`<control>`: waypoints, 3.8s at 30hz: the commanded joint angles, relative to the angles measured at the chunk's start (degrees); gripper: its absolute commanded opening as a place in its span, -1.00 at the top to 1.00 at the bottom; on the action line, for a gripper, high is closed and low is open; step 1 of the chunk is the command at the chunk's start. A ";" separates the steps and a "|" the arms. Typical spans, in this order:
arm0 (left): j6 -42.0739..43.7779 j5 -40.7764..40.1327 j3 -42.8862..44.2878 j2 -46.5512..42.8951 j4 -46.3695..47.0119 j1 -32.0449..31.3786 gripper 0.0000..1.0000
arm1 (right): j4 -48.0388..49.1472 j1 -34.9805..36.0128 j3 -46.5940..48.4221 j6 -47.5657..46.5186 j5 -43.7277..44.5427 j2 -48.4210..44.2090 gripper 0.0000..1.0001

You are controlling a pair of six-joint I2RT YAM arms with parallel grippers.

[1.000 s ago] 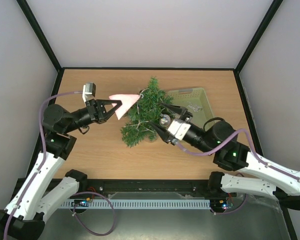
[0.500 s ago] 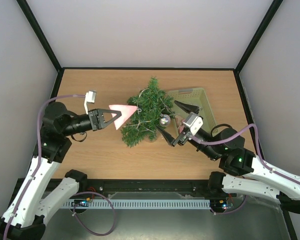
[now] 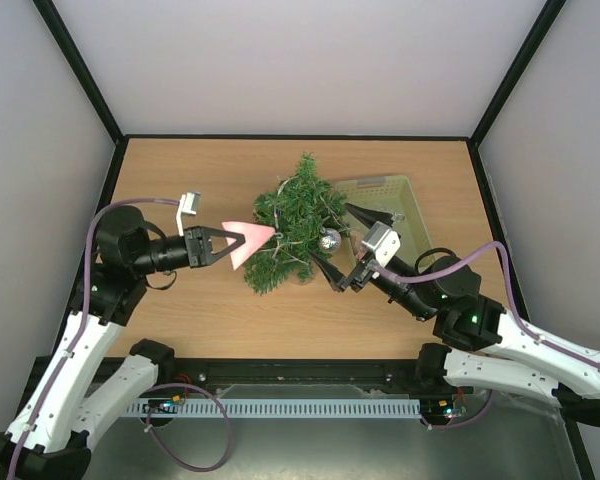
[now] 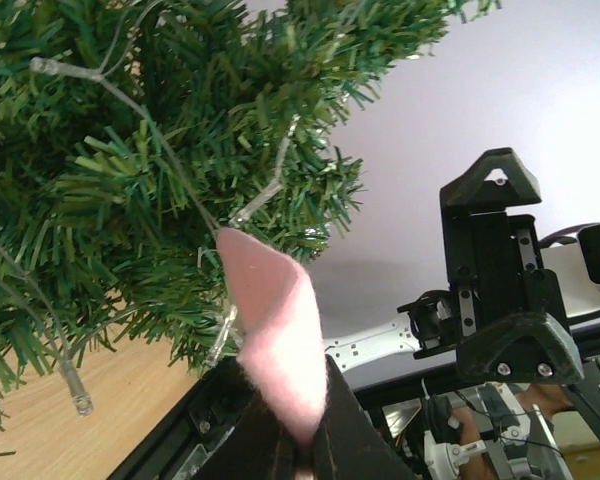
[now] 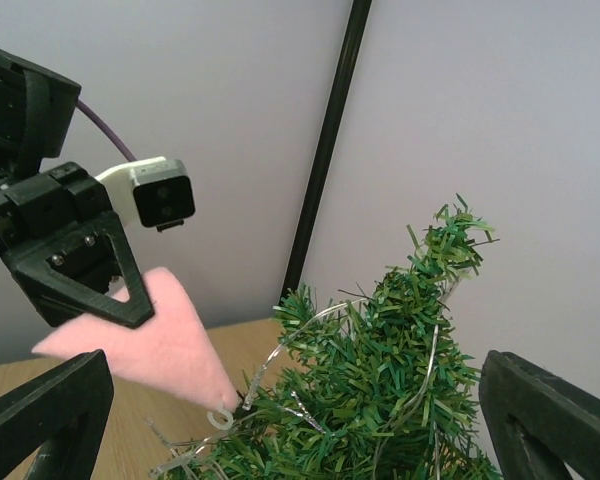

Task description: Decorate the small christmas tree

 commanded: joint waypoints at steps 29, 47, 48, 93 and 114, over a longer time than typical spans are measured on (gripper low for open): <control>11.25 -4.08 -7.25 -10.65 17.22 -0.18 0.95 | 0.22 0.39 -0.87 0.36 -0.07 -0.02 -0.97; 57.19 -14.11 -12.70 -16.21 17.46 -1.66 0.95 | 0.09 0.39 -1.61 -0.52 -0.66 -2.58 -0.97; 57.78 -14.81 -12.42 -15.91 16.10 -1.73 0.95 | -0.11 0.39 -1.63 -0.44 -0.70 -2.84 -0.97; 66.59 -16.52 -28.72 -22.79 13.22 -1.75 0.95 | -1.63 0.44 -4.54 -3.51 1.17 -9.75 -0.97; 70.61 -20.42 -26.83 -24.81 6.49 -1.75 0.95 | -2.34 0.39 -4.98 -4.03 1.14 -10.10 -0.97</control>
